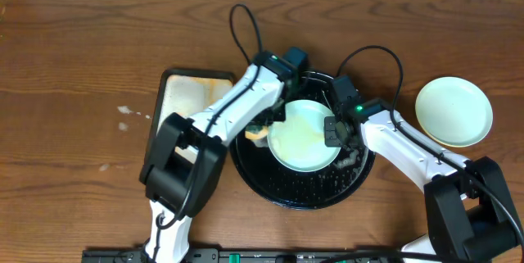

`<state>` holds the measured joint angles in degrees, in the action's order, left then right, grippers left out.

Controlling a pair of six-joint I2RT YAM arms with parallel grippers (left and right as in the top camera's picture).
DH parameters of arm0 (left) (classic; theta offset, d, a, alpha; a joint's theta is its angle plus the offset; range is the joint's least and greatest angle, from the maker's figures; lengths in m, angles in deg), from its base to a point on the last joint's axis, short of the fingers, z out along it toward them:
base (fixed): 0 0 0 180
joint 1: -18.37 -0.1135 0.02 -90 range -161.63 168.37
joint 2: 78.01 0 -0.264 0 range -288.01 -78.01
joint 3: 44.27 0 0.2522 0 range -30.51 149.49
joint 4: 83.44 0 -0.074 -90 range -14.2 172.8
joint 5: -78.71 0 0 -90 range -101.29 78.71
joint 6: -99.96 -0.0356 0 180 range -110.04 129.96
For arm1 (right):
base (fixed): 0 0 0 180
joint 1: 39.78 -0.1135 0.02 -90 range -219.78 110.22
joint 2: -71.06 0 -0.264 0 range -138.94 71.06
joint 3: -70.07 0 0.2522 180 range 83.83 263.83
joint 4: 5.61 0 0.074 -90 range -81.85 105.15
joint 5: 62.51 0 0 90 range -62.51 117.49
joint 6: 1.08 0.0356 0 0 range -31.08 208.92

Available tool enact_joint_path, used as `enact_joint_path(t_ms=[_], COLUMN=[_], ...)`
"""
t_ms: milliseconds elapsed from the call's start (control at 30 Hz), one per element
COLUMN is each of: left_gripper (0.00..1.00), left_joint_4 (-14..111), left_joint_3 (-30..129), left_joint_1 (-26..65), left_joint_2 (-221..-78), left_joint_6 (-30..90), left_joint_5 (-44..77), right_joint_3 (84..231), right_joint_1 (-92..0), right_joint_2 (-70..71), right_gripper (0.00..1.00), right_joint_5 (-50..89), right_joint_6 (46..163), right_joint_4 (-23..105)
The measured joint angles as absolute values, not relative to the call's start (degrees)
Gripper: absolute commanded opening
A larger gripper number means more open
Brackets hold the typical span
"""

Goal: Clean dirty plates on tray and stack at the side
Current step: 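Return the sponge to the white sponge tray with the left gripper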

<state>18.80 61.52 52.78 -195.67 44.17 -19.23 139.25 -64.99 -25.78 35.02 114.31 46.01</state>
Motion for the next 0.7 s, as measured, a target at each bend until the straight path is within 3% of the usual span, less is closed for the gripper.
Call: enact_joint_path(t_ms=[400,700], left_gripper=[0.08,0.08], left_joint_4=[14.5,27.5], left_joint_3=[61.2,43.3], left_joint_1=[35.4,24.8], left_joint_2=[-175.9,-175.4], left_joint_6=[38.5,27.3], left_joint_5=[-19.2,-11.0], right_joint_3=[139.4,139.5], right_joint_1=[-65.0,-64.7], right_joint_2=[-25.7,-25.7], right_gripper=[0.03,0.17], right_joint_5=[34.5,33.0], right_joint_6=[109.1,105.5], right_joint_4=[46.1,46.1])
